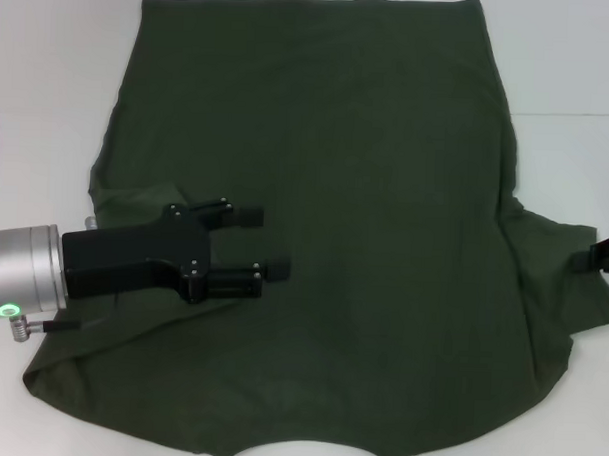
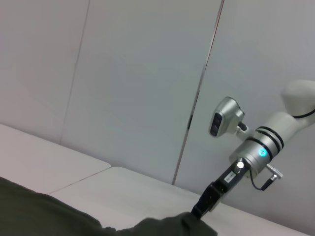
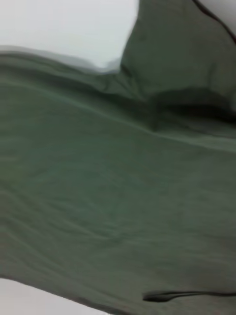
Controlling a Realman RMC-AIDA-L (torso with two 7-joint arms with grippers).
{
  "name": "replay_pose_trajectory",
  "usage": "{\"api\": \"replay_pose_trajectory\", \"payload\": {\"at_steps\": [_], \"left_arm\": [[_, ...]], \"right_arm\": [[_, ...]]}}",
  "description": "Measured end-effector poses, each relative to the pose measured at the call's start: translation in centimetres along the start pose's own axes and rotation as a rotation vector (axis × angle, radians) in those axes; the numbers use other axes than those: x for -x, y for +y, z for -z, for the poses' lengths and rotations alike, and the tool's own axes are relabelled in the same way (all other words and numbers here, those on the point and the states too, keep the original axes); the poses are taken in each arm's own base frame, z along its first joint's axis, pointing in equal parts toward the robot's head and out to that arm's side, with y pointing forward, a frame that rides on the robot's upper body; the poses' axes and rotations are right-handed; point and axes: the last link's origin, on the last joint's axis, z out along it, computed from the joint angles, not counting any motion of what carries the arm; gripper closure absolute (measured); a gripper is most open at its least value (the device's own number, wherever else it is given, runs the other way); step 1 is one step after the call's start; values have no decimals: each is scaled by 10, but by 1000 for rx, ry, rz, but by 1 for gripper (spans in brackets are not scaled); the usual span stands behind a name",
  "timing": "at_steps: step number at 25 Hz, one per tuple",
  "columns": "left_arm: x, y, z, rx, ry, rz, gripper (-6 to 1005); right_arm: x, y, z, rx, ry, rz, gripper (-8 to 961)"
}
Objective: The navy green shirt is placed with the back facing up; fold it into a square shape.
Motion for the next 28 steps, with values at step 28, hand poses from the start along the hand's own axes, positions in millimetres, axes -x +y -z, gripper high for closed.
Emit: {"api": "replay_pose_trajectory", "payload": {"at_steps": [28], "left_arm": [[-5,-2,4,-4,4,31,134]], "right_arm": [[54,32,33,-1,-83,198,923]]}}
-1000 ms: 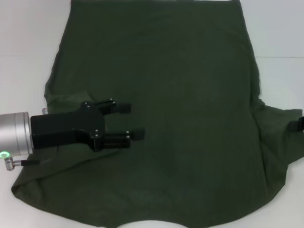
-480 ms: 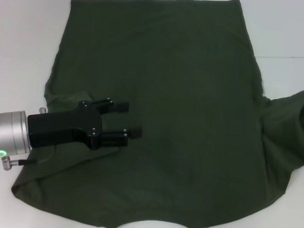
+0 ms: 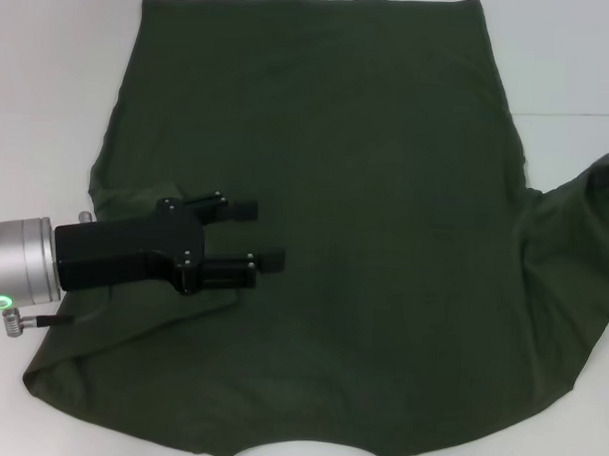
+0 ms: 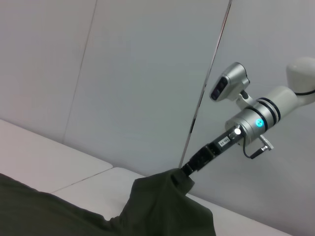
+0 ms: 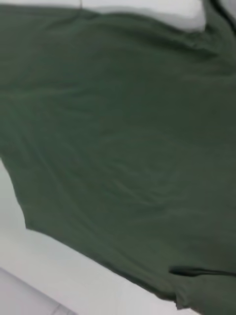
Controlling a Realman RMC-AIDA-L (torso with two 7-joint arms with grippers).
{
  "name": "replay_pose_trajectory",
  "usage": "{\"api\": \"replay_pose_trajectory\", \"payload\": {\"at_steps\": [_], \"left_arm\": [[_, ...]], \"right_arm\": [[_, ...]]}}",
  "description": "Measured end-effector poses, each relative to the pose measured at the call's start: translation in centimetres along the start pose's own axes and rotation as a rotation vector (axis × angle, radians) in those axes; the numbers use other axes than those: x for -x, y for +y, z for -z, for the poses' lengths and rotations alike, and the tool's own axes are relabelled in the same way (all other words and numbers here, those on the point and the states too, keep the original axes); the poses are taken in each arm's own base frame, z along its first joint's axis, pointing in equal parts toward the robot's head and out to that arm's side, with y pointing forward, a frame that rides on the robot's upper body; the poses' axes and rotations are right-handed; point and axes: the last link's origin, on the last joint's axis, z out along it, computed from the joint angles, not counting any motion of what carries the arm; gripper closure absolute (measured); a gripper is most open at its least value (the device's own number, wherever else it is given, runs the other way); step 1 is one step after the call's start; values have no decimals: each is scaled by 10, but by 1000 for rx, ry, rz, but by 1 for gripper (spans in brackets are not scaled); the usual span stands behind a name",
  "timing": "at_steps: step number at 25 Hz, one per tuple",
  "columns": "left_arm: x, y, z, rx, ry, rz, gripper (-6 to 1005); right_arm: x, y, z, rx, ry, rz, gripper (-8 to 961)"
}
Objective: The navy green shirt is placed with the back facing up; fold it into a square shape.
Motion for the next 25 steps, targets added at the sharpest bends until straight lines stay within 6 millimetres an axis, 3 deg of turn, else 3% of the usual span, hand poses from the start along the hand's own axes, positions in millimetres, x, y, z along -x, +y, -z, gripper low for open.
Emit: {"api": "replay_pose_trajectory", "payload": {"at_steps": [5,12,20,25], "left_arm": [[-1,-1,1,-4,6,1,134],[0,0,1,-5,11,6,134],[0,0,2,-7,13,9,133],[0,0,2,-7,12,7,134]], "right_arm": [[14,17,-10,29,-5,35,920],[21,43,-46,52,42,61,917],[15,53,-82,13,69,47,913],[9,61,-95,26,79,36,911]]}}
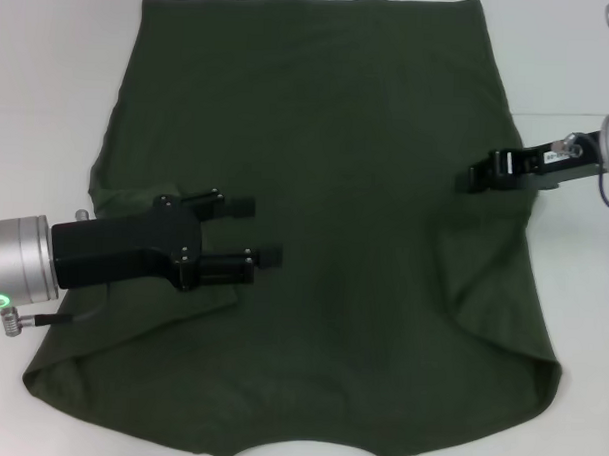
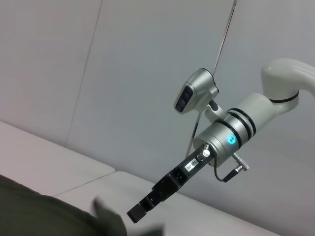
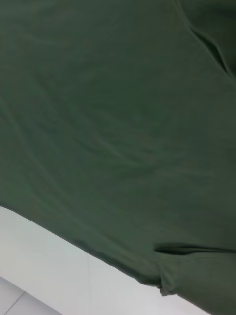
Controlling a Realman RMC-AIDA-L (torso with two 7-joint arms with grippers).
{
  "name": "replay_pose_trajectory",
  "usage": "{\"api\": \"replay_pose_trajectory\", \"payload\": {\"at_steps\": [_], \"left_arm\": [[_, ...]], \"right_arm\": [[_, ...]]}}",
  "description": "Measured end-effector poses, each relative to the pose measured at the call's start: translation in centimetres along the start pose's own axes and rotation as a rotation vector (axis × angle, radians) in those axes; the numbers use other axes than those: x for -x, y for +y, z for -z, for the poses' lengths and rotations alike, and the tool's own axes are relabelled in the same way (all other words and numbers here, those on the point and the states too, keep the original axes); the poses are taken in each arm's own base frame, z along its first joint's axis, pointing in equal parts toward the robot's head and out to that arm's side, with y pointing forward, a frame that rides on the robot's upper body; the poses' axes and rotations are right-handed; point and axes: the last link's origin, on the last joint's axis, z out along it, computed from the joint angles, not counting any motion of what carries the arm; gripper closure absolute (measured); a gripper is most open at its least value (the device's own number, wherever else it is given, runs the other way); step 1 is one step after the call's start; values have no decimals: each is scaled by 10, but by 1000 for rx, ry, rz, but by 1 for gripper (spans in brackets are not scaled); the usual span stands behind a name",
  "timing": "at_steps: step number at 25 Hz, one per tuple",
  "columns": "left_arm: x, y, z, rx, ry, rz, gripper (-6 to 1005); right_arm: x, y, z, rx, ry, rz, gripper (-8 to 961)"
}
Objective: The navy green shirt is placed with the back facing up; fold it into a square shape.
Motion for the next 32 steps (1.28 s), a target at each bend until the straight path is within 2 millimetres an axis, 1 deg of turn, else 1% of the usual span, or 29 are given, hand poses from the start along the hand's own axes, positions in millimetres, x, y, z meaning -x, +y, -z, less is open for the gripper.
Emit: {"api": "replay_pose_trajectory", "payload": {"at_steps": [2,5,8,10,13,16,19,21,24,27,32], "left_arm": [[0,0,0,1,0,-1,134],[-1,0,-1,2,0,-4,134],[-3,-1,0,0,-2,-12,134],[-3,-1,0,1,-4,-14,134],[-3,-1,-1,2,-6,-14,135],[-2,-1,0,1,-10,-14,135],[-1,-1,1,-5,-10,-11,135],[-1,-2,1,-9,-7,-6,135],[-2,-3,2,-15,-8,4,135],[-3,-4,4,-21,-10,6,135],[-6,-9,7,-52,2,11,135]], "right_arm": [[0,2,-2,11,-16,-32,910],[-1,5,-6,49,-52,-111,790],[0,8,-5,124,-107,-201,669],[-1,7,-2,154,-137,-231,606],[-2,-1,4,138,-157,-230,513],[-3,-12,10,100,-175,-194,419],[-7,-22,15,86,-232,-138,271],[-8,-23,17,96,-273,-96,172],[-8,-23,20,122,-338,-42,145],[-9,-18,20,153,-397,30,118],[-15,-10,12,151,-504,187,11]]}}
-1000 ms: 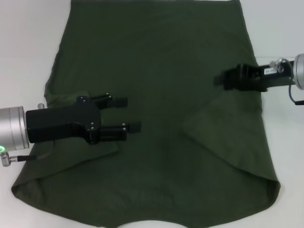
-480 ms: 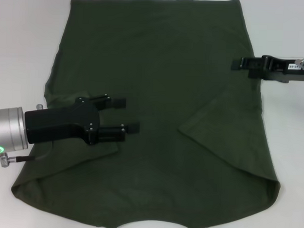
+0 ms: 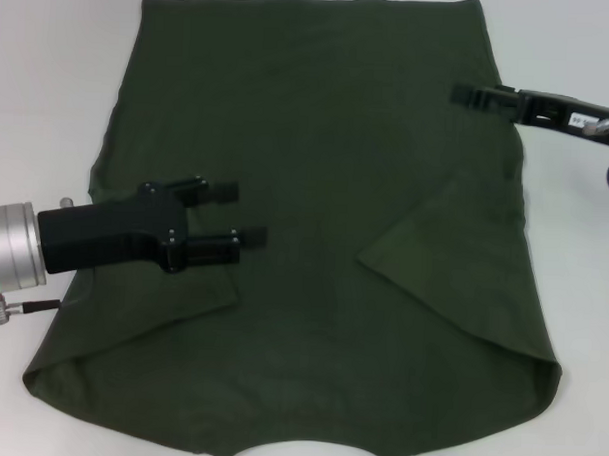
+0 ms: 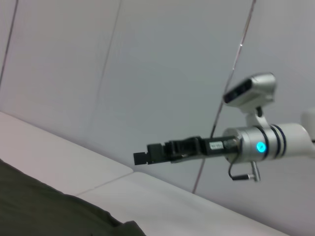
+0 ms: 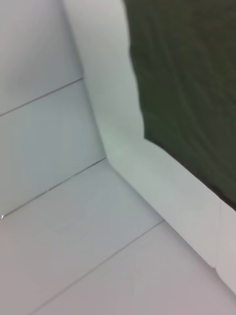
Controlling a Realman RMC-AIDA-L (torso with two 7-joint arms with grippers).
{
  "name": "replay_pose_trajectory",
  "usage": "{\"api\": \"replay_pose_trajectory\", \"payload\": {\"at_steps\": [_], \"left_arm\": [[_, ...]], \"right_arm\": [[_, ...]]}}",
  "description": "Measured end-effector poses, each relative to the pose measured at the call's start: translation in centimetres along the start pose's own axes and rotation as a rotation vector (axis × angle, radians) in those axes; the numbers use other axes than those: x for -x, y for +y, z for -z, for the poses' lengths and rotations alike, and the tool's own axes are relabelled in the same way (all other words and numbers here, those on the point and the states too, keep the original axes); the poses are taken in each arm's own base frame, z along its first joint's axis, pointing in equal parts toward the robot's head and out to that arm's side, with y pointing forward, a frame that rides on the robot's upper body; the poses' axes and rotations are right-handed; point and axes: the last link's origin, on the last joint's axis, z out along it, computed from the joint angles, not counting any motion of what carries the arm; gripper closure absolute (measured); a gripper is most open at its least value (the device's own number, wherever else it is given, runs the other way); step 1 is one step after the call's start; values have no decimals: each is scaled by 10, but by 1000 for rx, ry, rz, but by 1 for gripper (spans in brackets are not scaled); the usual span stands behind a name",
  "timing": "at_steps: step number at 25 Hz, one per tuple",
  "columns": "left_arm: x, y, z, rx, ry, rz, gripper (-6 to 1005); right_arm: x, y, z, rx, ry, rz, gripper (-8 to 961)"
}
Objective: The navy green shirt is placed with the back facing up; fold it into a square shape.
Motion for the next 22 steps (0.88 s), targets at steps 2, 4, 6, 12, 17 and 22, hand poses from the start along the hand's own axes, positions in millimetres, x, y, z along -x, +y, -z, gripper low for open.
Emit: {"api": "replay_pose_trajectory", "payload": {"at_steps": [2,4,6,12,17,22], "left_arm": [[-1,-1,1,-6,7,1,135],[-1,-1,2,-11,13,3,136],[-2,-2,3,-14,22,7,136],[-8,-5,9,-27,21,34,136],[-12,-8,21,-58,7,65,136],[-14,-6,41,-80,-8,116,136]], "right_arm": [[-7,2,-1,1,-22,73,13],[-13,3,1,0,-39,116,14],[-19,3,5,2,-63,147,15],[-24,9,20,82,-84,166,16],[-24,14,33,173,-39,209,16],[-26,19,45,256,37,238,17]]}}
